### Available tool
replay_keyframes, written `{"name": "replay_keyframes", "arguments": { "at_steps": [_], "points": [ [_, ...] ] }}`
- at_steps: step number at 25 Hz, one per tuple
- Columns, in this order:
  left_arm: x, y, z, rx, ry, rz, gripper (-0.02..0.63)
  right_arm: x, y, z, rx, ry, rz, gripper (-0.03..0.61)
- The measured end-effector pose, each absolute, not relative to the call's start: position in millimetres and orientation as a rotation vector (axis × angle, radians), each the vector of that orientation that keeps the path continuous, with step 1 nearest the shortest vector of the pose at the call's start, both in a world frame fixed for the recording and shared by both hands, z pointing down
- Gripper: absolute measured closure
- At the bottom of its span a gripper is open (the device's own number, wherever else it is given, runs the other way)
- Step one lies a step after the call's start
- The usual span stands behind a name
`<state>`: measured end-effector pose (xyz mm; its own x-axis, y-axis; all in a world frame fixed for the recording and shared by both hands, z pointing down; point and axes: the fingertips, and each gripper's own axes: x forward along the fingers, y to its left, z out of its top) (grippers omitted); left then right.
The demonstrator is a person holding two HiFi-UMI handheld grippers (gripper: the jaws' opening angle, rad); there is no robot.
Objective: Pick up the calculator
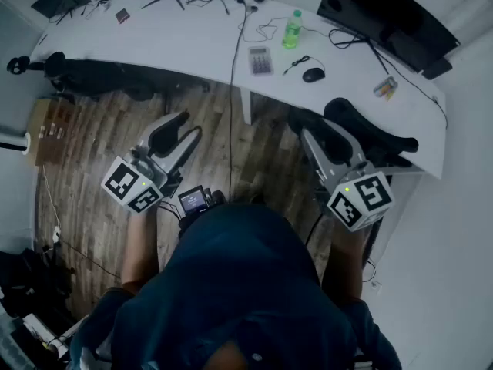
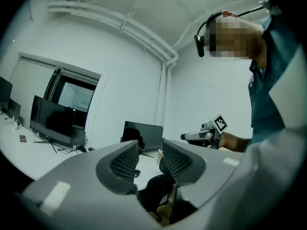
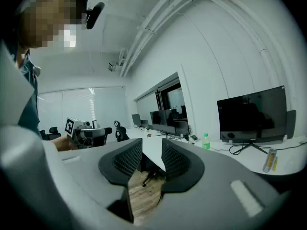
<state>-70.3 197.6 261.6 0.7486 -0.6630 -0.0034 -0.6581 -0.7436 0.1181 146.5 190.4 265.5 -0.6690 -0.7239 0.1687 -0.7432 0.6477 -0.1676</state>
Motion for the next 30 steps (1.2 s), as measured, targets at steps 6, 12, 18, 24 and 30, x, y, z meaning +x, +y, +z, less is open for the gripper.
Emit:
{"name": "replay_keyframes", "arguments": {
  "at_steps": [6, 12, 18, 24, 30],
  "points": [
    [-75.2, 201.3, 261.1, 2.846, -1.048, -0.068, 0.462, 144.1, 200.8, 265.9, 1.273, -2.755, 0.348, 0.443],
    [-76.3, 198.3, 263.2, 2.856, -0.991, -0.062, 0.462, 140.1, 202.3, 267.8, 1.316, -2.733, 0.367, 0.443],
    [-94.0, 196.7, 267.6, 2.848, -0.960, -0.051, 0.462, 124.3, 201.4, 264.2, 1.351, -2.735, 0.394, 0.443],
    [-117.8, 191.7, 270.2, 2.847, -0.920, -0.056, 0.462, 105.0, 199.7, 255.1, 1.424, -2.760, 0.437, 0.442],
    [-143.3, 187.0, 274.2, 2.854, -0.865, -0.068, 0.463, 77.0, 199.2, 255.4, 1.464, -2.740, 0.459, 0.442]
  ]
}}
